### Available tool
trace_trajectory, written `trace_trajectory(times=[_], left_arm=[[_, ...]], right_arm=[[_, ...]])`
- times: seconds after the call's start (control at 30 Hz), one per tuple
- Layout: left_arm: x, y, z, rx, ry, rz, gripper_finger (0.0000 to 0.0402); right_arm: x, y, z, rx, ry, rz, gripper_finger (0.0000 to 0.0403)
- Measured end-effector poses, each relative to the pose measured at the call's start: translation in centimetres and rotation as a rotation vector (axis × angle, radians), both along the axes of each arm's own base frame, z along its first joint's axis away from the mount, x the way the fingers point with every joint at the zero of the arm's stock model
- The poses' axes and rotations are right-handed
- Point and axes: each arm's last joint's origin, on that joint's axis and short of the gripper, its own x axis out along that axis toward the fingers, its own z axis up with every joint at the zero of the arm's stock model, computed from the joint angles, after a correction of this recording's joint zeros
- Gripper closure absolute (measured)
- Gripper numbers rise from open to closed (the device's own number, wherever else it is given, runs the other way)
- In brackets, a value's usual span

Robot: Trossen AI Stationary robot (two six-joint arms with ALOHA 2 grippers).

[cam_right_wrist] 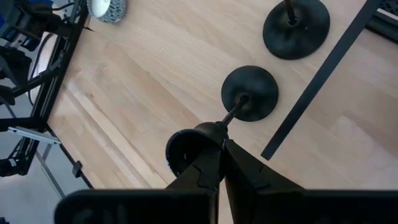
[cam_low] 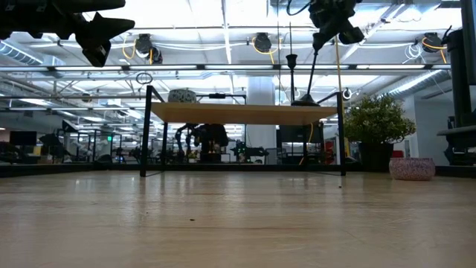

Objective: Pick & Place candle stick holders
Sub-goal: Put the top black candle holder on the shelf

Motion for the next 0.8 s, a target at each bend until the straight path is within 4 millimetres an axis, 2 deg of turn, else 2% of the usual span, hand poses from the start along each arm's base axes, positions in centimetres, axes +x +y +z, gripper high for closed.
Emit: trace_trajectory(times=[0.8], left_arm=[[0.00, 0.00, 0.00, 0.004, 0.000, 0.000, 0.0238]], right_arm=[[0.40, -0.43, 0.18, -0.045, -0.035, -0.003, 0.0387]])
